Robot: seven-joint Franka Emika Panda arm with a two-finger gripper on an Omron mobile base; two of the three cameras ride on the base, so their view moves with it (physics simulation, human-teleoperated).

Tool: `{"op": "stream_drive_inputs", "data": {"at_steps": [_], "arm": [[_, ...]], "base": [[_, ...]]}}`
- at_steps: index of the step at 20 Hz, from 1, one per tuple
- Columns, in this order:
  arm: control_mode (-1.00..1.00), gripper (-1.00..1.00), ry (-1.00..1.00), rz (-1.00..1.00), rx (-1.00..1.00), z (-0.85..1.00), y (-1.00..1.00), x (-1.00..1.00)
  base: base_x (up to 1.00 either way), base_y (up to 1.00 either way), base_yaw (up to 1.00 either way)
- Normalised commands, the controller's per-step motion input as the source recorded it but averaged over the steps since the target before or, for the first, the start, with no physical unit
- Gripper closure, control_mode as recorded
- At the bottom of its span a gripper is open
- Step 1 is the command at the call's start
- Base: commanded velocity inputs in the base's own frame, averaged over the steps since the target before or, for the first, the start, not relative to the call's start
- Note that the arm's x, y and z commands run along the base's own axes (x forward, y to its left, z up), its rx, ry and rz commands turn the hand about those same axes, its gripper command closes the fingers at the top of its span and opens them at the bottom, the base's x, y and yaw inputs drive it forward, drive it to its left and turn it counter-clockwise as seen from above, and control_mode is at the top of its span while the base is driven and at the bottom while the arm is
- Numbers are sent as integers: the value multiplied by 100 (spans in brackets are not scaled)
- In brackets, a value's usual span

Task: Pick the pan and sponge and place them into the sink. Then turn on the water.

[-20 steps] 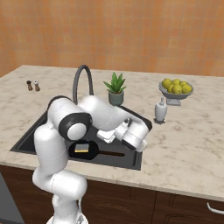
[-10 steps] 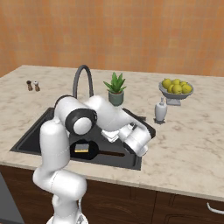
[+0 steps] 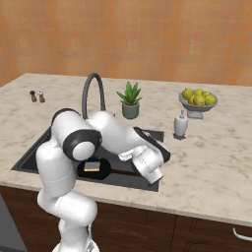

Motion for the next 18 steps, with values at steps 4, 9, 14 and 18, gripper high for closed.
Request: {"op": "stream_drive_inputs", "data": {"at_steps": [4, 9, 14, 18], "arm": [[-100, -100, 62, -26, -14, 1, 5, 29], [-100, -100, 29, -6, 5, -18, 0, 14], [-100, -100, -4, 3, 1, -23, 17, 6], [-100, -100, -25, 14, 0, -56, 8, 47]], "base": [[0, 0, 0], [0, 0, 0], [0, 0, 0], [0, 0, 0]]}}
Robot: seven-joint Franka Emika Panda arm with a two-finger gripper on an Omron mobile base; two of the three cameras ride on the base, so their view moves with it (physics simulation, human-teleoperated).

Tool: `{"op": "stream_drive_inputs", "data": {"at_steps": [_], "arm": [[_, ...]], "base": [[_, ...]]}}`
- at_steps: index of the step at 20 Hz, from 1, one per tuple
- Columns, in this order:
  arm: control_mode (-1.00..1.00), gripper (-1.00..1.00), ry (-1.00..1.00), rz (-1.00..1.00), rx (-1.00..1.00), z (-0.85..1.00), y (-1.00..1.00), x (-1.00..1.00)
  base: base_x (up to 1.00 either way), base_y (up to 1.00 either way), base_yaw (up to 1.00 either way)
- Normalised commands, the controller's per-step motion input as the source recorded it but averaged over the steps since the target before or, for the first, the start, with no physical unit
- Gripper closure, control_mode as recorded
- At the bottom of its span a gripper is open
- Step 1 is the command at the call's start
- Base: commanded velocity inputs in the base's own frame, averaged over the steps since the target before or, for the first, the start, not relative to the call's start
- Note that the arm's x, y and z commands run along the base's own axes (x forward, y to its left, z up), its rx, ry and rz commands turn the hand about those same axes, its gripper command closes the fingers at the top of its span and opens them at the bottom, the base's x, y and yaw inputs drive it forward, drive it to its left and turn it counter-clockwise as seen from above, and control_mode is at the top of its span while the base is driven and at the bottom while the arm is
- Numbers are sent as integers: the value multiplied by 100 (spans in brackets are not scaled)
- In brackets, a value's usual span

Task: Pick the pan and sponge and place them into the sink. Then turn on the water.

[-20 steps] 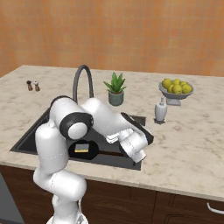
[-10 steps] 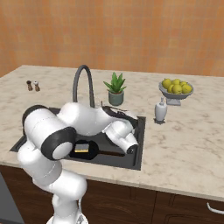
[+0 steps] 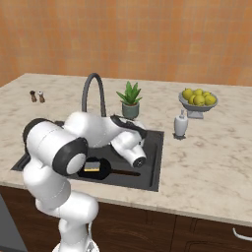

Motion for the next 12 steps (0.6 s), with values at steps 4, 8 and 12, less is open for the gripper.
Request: {"op": "stream_drive_inputs", "data": {"at_steps": [4, 8, 12], "arm": [[-100, -100, -33, 16, 1, -48, -22, 38], [-100, -100, -25, 10, 1, -33, -3, 9], [-100, -100, -1, -3, 0, 0, 44, 11]], "base": [[0, 0, 0], [0, 0, 0], [0, 0, 0]]}}
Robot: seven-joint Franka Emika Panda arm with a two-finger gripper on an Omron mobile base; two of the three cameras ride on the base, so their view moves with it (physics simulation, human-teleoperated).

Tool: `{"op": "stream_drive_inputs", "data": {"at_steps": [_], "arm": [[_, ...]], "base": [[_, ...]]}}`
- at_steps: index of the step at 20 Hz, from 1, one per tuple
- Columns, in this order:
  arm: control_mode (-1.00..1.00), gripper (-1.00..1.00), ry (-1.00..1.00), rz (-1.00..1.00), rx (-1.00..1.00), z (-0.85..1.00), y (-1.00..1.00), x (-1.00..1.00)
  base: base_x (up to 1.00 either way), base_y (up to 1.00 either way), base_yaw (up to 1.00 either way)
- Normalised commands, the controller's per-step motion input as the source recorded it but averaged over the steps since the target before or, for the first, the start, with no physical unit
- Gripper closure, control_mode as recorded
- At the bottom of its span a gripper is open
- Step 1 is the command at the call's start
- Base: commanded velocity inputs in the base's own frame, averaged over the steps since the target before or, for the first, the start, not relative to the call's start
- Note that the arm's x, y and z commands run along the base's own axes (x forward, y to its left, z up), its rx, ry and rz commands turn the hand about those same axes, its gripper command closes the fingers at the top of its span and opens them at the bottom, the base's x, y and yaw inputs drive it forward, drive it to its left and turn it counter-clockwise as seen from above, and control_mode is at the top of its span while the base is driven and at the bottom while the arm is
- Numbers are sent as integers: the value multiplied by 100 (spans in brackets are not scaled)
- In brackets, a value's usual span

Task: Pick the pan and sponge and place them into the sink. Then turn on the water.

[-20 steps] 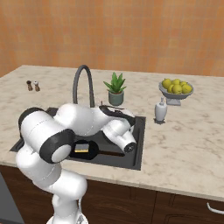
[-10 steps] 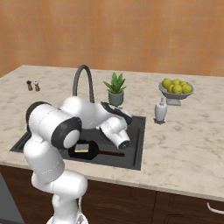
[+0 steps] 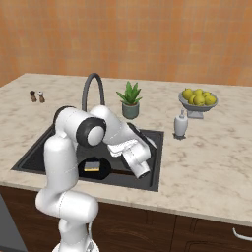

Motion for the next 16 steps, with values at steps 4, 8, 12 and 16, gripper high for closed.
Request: {"op": "stream_drive_inputs", "data": {"at_steps": [4, 8, 12, 16], "arm": [[-100, -100, 27, -7, -1, 0, 13, 18], [-100, -100, 25, -8, 0, 8, 1, 33], [-100, -100, 22, -9, 0, 39, 13, 22], [-100, -100, 10, -10, 0, 14, 13, 35]], "base": [[0, 0, 0], [0, 0, 0], [0, 0, 0], [0, 0, 0]]}}
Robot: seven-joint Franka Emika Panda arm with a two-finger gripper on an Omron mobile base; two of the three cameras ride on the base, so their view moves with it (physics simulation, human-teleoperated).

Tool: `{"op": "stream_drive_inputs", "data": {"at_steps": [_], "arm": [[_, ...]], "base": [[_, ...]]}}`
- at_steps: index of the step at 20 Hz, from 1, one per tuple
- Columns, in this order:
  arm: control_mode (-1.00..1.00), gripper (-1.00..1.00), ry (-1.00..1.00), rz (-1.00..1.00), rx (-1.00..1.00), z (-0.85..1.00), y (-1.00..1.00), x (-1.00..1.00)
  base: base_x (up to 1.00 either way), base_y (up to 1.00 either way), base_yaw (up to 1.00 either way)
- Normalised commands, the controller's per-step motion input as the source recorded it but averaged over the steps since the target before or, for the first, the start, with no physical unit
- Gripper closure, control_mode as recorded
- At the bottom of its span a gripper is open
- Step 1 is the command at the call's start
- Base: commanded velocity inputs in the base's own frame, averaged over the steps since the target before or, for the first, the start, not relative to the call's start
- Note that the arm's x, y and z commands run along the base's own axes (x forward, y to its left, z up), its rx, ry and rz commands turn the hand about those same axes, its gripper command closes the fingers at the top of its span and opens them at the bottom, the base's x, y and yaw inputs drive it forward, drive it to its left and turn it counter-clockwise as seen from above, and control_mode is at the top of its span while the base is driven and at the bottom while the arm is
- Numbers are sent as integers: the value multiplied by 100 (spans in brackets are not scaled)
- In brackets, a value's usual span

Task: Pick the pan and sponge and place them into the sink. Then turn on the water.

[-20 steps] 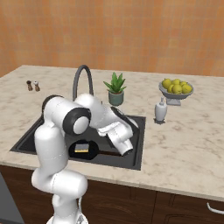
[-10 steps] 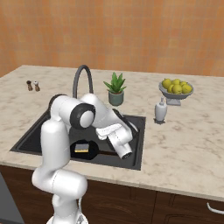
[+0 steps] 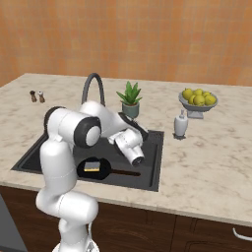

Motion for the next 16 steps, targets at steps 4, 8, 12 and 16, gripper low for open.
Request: {"op": "stream_drive_inputs", "data": {"at_steps": [4, 8, 12, 16], "arm": [[-100, -100, 0, -7, 0, 0, 32, 21], [-100, -100, 0, -4, 0, 0, 34, 24], [-100, -100, 0, 0, 0, 0, 7, 44], [-100, -100, 0, 0, 0, 0, 0, 50]], "base": [[0, 0, 0], [0, 0, 0], [0, 0, 0], [0, 0, 0]]}}
